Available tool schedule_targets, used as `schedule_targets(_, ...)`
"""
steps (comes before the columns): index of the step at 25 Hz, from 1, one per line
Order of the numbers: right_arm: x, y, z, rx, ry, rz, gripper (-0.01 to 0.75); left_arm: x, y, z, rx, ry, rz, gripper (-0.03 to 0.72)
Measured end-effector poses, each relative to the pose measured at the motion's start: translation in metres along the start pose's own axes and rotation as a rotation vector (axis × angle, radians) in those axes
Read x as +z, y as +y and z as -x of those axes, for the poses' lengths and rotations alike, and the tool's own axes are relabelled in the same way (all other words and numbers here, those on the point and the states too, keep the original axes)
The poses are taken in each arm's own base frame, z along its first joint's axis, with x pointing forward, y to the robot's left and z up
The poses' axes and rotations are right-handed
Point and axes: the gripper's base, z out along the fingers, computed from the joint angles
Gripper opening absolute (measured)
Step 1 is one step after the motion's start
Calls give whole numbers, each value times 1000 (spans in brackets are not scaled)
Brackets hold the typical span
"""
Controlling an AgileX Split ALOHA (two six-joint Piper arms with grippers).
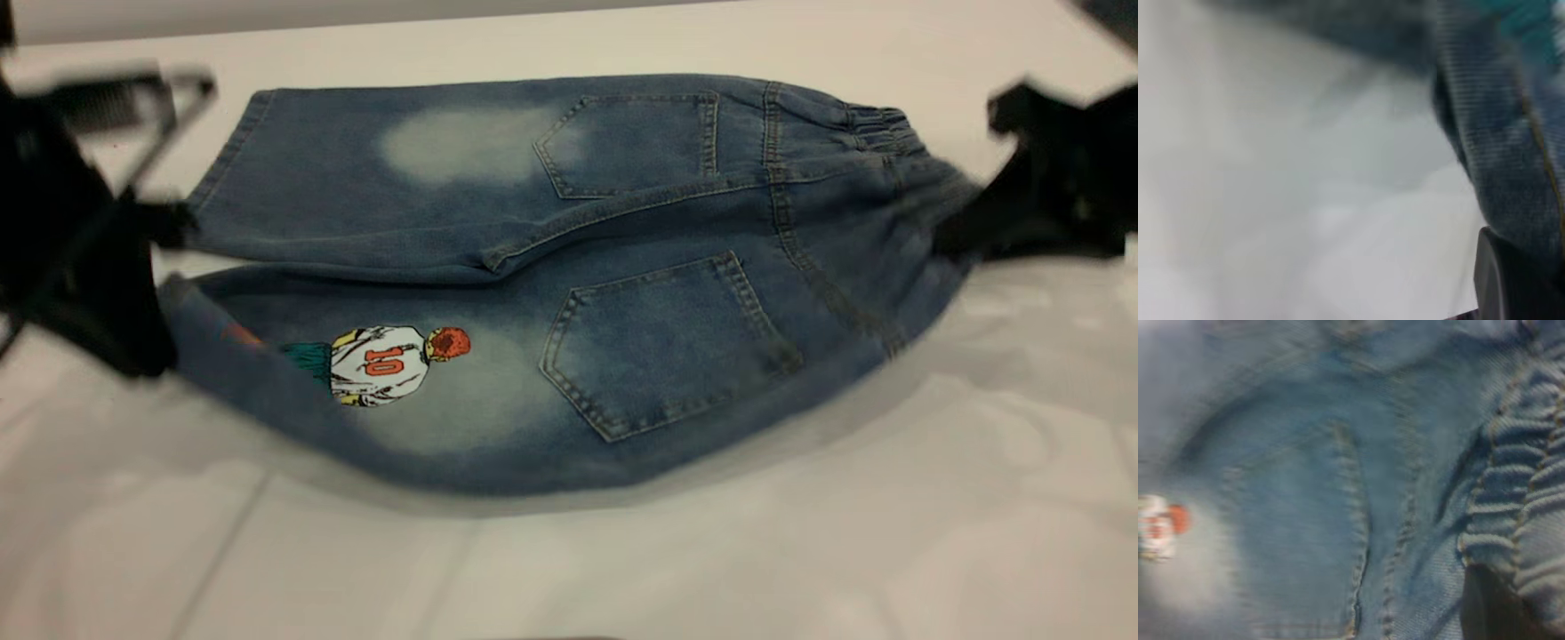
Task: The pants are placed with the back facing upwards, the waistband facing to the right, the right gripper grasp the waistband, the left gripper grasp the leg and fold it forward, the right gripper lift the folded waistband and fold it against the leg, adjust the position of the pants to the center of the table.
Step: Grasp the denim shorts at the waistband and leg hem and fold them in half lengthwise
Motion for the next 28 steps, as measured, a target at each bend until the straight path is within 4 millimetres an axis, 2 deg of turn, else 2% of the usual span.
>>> schedule_targets(5,-32,27,14,-82,-82,39,38,-52,-10,21,35,-194,-2,36)
schedule_targets(8,-40,39,31,-114,-111,53,38,-71,-12,34,49,-292,4,36)
schedule_targets(11,-42,45,48,-134,-125,52,38,-78,-12,44,57,-359,15,36)
schedule_targets(15,-36,44,67,-118,-147,34,38,-76,-10,54,49,-442,35,36)
schedule_targets(20,-13,32,87,-71,-153,5,38,-68,-8,72,43,-583,67,36)
schedule_targets(28,24,13,114,7,-174,-2,38,-25,-16,96,85,-731,133,36)
